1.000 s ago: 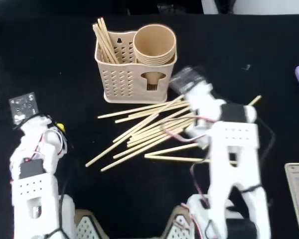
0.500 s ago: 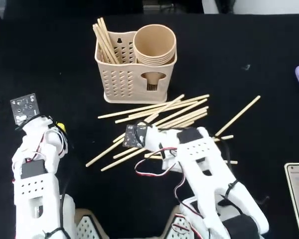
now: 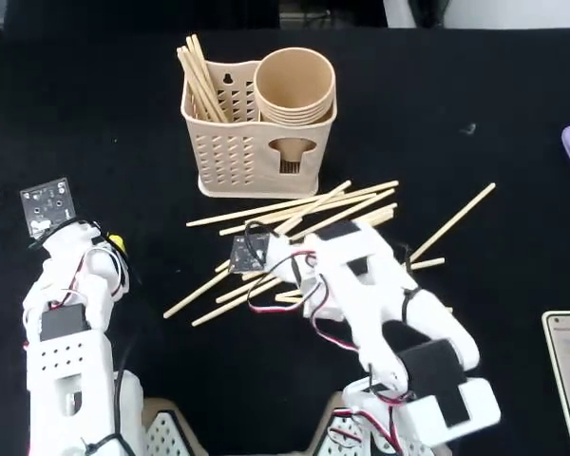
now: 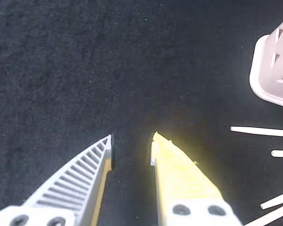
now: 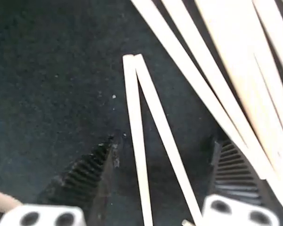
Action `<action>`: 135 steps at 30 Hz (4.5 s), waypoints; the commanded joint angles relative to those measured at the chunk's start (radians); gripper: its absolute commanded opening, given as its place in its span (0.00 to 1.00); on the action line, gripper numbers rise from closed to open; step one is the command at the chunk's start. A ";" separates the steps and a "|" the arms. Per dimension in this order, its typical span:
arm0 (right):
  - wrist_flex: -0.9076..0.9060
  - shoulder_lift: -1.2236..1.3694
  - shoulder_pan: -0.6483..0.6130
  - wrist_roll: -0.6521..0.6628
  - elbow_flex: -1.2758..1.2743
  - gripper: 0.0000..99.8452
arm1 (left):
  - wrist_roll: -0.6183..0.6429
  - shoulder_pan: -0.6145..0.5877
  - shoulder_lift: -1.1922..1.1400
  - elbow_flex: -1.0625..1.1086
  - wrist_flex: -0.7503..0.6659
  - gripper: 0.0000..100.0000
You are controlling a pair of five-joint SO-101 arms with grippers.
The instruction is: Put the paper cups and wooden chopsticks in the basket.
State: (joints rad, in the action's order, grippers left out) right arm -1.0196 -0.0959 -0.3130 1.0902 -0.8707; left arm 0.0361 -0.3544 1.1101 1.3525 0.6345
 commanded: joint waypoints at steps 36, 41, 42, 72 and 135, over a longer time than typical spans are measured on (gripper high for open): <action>-0.121 -0.829 -0.144 -0.683 0.495 0.01 | -0.002 -0.001 0.015 0.054 -0.100 0.14; 0.061 -0.705 -0.144 -0.775 0.578 0.01 | -0.002 -0.002 0.015 0.056 -0.098 0.14; 0.080 -0.670 -0.144 -0.776 0.590 0.01 | -0.002 -0.002 0.015 0.056 -0.098 0.14; 0.621 -0.170 -0.149 -1.073 1.030 0.01 | -0.002 -0.001 0.015 0.056 -0.100 0.14; 0.615 -0.232 0.207 -0.502 -0.120 0.22 | -0.008 -0.001 0.015 0.058 -0.100 0.14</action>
State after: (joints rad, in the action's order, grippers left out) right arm -0.4549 -0.3598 -0.0522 0.5915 -1.0196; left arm 0.0361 -0.3544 1.1101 1.4154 0.5531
